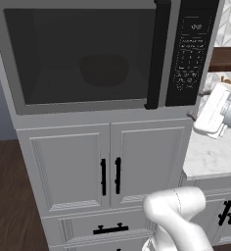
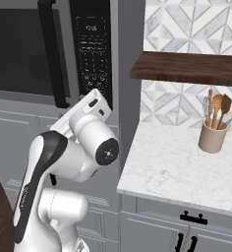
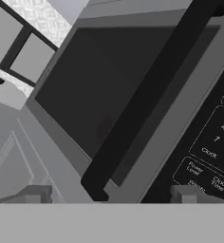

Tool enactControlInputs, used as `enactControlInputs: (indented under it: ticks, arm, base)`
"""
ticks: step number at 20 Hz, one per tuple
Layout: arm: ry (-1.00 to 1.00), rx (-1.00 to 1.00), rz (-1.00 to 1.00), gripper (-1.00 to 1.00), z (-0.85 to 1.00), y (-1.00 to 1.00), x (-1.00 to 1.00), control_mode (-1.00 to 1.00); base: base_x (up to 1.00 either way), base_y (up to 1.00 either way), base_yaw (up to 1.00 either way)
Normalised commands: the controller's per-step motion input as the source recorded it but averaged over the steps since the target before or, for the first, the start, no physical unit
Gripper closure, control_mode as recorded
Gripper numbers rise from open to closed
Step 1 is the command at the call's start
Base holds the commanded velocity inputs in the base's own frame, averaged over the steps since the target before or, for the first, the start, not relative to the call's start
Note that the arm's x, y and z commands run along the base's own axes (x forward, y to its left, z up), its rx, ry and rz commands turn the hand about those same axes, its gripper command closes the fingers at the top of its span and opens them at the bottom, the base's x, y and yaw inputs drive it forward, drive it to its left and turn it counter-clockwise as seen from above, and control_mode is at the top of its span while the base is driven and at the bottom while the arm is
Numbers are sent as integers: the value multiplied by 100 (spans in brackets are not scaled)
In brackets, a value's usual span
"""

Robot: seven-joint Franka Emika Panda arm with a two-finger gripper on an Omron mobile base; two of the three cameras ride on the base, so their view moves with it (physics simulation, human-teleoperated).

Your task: Pick the eggplant from the sink and place it in the bowl. Then pick the bowl and place it in the microwave. Then close the microwave door and press the start button.

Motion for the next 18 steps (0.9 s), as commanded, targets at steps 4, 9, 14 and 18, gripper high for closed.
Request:
enactControlInputs:
  ticks: [4, 9, 14, 18]
  arm:
    - [0, 6, 0, -100, 0, -11, 29, -100]
    - [0, 7, 0, -100, 0, -12, 26, -100]
    - [0, 6, 0, -100, -2, -4, 31, -100]
    - [0, 5, 0, -100, -8, 0, 32, -100]
  base:
    - [0, 0, 0]
    - [0, 0, 0]
    - [0, 0, 0]
    - [0, 0, 0]
